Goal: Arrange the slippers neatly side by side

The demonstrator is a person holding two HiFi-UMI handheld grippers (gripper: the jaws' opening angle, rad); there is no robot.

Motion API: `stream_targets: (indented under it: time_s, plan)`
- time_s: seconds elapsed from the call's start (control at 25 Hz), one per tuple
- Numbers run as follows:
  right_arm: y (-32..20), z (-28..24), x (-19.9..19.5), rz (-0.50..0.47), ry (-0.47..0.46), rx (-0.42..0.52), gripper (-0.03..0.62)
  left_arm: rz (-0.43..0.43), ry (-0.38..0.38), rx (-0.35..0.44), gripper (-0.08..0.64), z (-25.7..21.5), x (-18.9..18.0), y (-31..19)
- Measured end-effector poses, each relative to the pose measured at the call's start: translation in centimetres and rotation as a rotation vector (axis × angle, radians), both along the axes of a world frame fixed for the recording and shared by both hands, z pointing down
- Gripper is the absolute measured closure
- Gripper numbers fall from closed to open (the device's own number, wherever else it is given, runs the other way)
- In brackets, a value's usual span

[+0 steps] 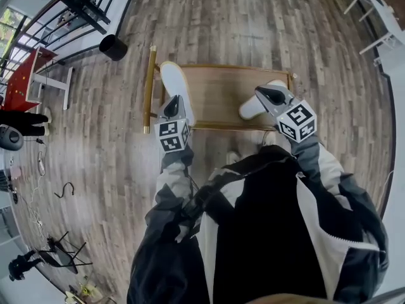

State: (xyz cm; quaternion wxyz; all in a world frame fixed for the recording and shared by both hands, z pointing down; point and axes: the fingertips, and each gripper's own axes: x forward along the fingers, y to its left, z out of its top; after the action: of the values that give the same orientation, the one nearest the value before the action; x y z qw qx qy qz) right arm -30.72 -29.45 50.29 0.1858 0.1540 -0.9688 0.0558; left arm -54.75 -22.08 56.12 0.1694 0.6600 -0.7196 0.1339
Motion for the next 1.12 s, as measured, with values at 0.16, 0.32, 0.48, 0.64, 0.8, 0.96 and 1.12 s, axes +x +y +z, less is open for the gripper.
stream_targets:
  time_s: [0.16, 0.32, 0.48, 0.64, 0.8, 0.96, 1.12]
  plan:
    - [0.2, 0.9, 1.5, 0.005, 0.032, 0.0, 0.575, 0.016, 0.016, -0.081, 0.537, 4.6, -0.8, -1.6]
    - [0.5, 0.8, 2.6, -0.002, 0.062, 0.022, 0.569, 0.013, 0.015, -0.187, 0.537, 9.3, -1.9, -2.4]
    - [-0.1, 0.6, 4.2, 0.018, 0.083, 0.026, 0.569, 0.009, -0.005, -0.277, 0.537, 12.4, -2.7, -3.4]
    - [-0.5, 0.8, 5.6, 0.036, 0.101, 0.021, 0.568, 0.004, -0.02, -0.35, 0.537, 14.5, -3.8, -4.0]
    - [-0.7, 1.1, 6.5, 0.041, 0.115, 0.016, 0.566, 0.015, -0.038, -0.415, 0.537, 16.0, -4.4, -4.7]
    - [-0.8, 1.3, 6.9, 0.04, 0.129, 0.009, 0.566, 0.037, -0.055, -0.452, 0.537, 17.2, -4.6, -5.5]
    - [-0.9, 1.5, 7.3, 0.041, 0.14, 0.0, 0.566, 0.088, -0.121, -0.484, 0.537, 17.5, -4.7, -6.4]
